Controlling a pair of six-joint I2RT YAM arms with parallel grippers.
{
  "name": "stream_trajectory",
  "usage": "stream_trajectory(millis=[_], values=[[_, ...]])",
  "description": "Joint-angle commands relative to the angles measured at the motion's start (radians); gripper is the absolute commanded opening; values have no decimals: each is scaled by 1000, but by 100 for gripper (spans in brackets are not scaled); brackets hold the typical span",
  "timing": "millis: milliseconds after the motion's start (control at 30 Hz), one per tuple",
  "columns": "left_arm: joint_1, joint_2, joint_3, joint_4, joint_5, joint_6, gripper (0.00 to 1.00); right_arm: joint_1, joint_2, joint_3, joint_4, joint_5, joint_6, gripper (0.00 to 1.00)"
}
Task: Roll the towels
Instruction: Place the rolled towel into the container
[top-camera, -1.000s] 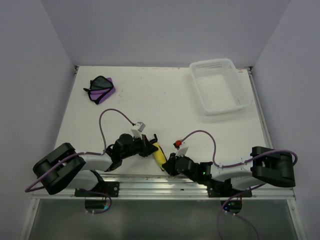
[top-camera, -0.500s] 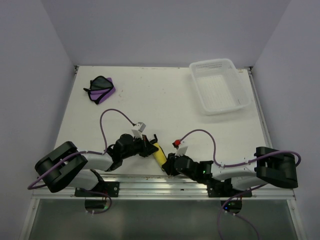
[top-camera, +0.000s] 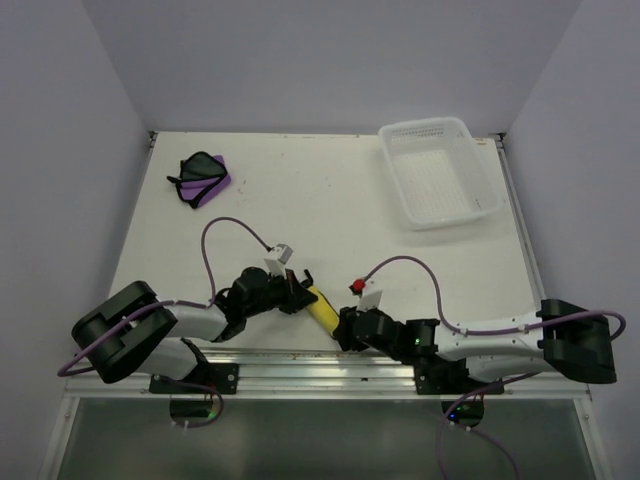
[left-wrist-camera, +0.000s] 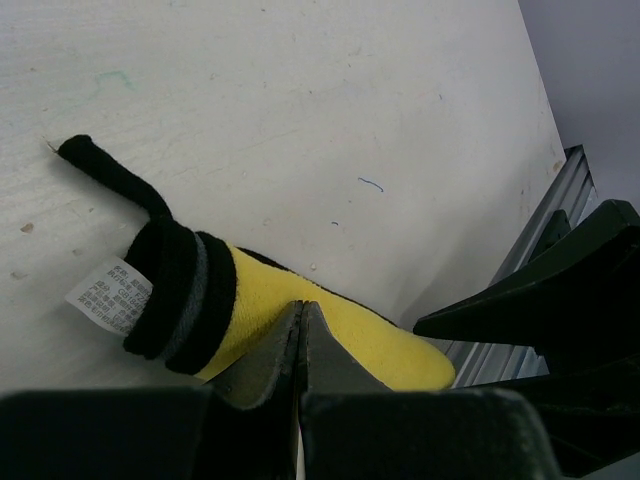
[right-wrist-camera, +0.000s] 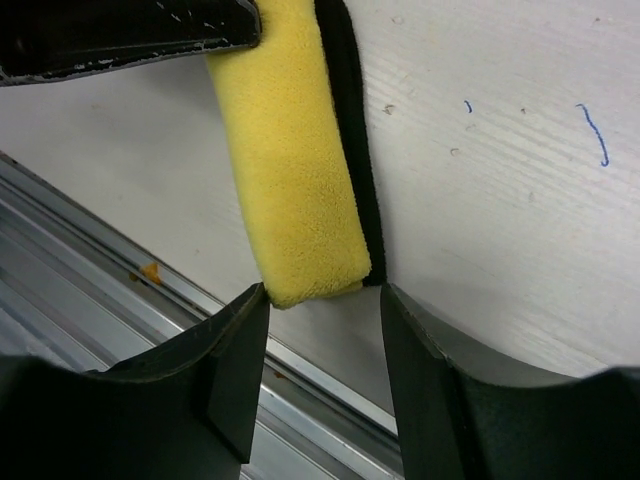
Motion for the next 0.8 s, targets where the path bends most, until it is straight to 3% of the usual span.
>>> stream_trajectory(millis=[0, 100, 200, 233, 500, 767], values=[[-4, 11, 29, 23, -19, 12, 0, -2, -38, 60, -114, 52, -66, 53], [-4, 12, 34, 20, -18, 14, 0, -3, -35, 92, -140, 52, -110, 65], [-4, 12, 38, 15, -18, 15, 0, -2, -24, 126, -157, 49, -150, 69], [-4, 12, 38, 14, -18, 17, 0, -2, -21, 135, -157, 47, -173, 81], [-4, 17, 43, 9, -21, 20, 0, -3, 98, 259, -166, 41, -277, 83], [-4, 24, 34, 17, -19, 15, 0, -69, 298, 388, -147, -8, -351, 78]])
